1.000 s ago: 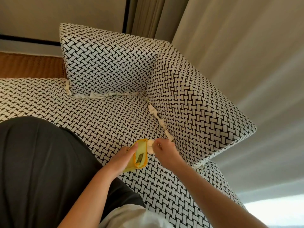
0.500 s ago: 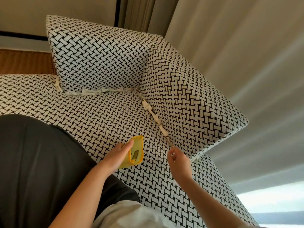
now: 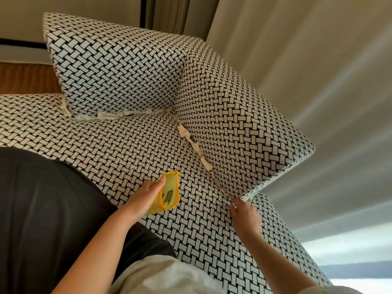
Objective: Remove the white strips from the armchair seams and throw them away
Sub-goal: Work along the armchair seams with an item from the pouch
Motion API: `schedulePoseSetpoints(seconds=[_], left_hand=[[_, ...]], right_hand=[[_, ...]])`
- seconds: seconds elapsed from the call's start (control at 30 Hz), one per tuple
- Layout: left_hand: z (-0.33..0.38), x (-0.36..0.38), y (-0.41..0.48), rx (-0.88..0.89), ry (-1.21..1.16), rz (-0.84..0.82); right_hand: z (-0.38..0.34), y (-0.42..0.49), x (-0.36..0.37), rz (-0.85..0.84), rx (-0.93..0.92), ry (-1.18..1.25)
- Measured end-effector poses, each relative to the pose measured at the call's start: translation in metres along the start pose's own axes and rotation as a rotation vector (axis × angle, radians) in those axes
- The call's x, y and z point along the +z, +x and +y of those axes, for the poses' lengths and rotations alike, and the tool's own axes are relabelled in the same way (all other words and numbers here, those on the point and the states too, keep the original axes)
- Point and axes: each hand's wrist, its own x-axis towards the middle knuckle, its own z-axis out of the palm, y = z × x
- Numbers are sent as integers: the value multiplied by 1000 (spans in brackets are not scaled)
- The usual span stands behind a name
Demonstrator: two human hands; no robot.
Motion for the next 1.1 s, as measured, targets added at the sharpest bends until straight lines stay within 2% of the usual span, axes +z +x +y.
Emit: schedulePoseSetpoints(seconds=[0.23,0.37,0.47,0.57,0.73,0.8,0.93,1.0,1.1], left_hand=[[6,1,-6,-1,-19,12],[10,2,-12,8,0,18],[15,3,-16,15,20,26],[17,4,-20,25,71,21],[20,16,-29,32,123,-21],[22,22,-33,32,120,-30],[24,23,-37,98,43,-27],[26,23,-39,98,8,-35],[24,24,-37,41,32,-12]], right_hand=[[-7,15,4,-53,40,-29],[-2,12,11,35,-30,-81],[-5,5,13,153,-81,100],[-22,-10,11,233,-143,388],[-77,-48,-25,91,-265,974],[-95,-57,-32,78,-371,1024],[-106,-61,-24,88,-501,904],[-99,-61,-22,87,-449,967],[-71,-49,-14,116,-257,978]])
